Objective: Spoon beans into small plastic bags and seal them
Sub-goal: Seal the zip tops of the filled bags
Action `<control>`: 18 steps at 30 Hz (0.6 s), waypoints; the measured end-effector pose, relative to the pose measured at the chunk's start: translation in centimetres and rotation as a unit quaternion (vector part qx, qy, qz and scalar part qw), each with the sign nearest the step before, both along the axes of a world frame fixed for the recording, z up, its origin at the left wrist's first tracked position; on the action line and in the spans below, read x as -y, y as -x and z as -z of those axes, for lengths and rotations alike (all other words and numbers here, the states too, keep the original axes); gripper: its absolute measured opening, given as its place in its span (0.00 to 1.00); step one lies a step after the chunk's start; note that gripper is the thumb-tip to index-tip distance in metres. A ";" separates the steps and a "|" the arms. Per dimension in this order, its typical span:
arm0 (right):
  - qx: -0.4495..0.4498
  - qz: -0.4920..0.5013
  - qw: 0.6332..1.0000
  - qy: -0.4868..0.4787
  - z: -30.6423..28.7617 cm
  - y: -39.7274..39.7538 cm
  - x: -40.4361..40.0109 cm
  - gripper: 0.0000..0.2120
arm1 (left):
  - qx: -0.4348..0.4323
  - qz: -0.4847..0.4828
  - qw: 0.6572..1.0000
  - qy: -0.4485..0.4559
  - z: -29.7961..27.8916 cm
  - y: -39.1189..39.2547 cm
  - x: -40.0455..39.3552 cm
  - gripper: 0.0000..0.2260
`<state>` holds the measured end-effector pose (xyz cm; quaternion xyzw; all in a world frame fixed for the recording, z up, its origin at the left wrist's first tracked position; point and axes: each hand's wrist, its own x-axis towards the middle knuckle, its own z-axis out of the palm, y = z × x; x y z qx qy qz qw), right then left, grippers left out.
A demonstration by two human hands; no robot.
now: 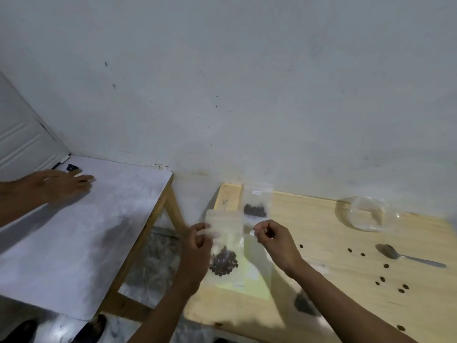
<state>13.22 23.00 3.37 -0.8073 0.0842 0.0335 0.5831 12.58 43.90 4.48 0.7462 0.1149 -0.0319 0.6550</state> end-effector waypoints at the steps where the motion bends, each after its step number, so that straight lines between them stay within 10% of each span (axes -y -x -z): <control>1: 0.009 -0.001 1.000 -0.004 -1.1 -0.2 0.2 0.06 | 0.002 0.008 1.000 0.000 -0.2 -0.2 0.7 0.08; 18: 0.047 0.018 0.998 0.044 -4.9 -1.2 1.2 0.02 | 0.033 0.093 0.995 0.015 -3.2 -0.9 6.9 0.04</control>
